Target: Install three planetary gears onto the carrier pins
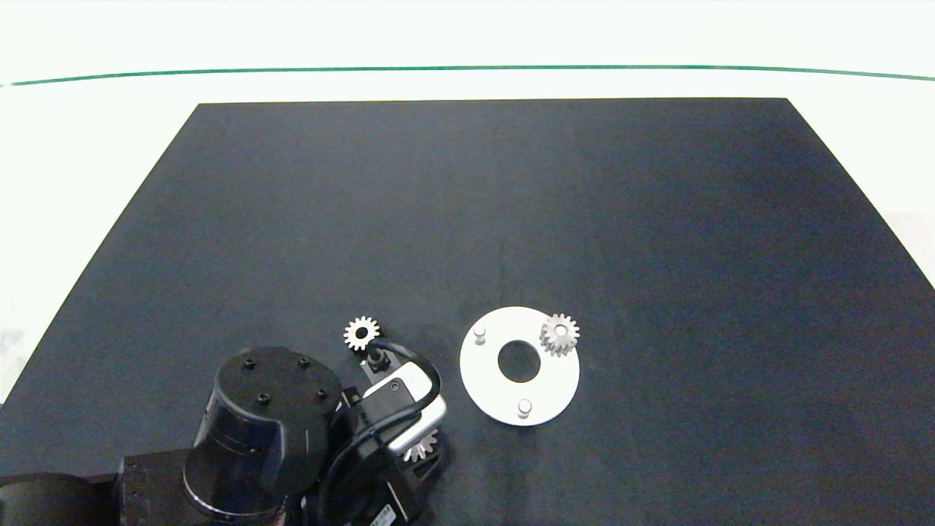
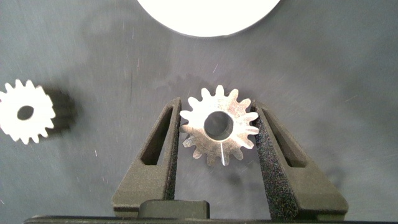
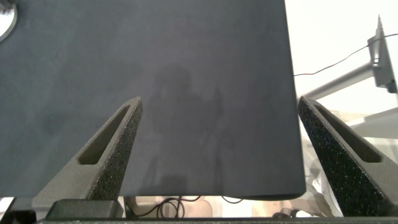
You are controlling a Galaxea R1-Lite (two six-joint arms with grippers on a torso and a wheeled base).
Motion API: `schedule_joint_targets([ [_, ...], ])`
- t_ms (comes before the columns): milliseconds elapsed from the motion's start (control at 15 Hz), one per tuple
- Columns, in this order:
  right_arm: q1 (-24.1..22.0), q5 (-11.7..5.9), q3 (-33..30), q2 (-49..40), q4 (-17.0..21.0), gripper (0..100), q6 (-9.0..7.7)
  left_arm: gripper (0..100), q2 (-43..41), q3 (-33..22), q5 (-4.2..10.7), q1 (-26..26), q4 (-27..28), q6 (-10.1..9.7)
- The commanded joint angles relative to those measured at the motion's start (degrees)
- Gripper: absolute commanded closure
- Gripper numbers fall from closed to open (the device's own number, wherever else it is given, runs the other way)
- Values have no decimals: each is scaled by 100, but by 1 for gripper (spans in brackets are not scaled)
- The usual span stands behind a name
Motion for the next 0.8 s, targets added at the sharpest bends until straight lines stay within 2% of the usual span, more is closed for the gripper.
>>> schedule_joint_targets([
  [67, 5, -2, 86, -5, 21, 0, -7, 93, -25, -564, 18, -275, 256, -127],
  [200, 5, 7, 86, -5, 21, 0, -15, 93, 186, -687, 71, -415, 212, -171],
  [333, 5, 7, 86, -5, 21, 0, -15, 93, 511, -907, 212, -635, -7, -180],
  [467, 5, 7, 86, -13, 21, 0, -15, 93, 731, -1003, 238, -732, -236, -180],
  [533, -4, 7, 86, -13, 12, 0, -15, 93, 933, -1126, 432, -767, -333, -171],
  [800, -4, 7, 86, -5, 3, 0, -15, 93, 1170, -1311, 475, -846, -315, -171],
])
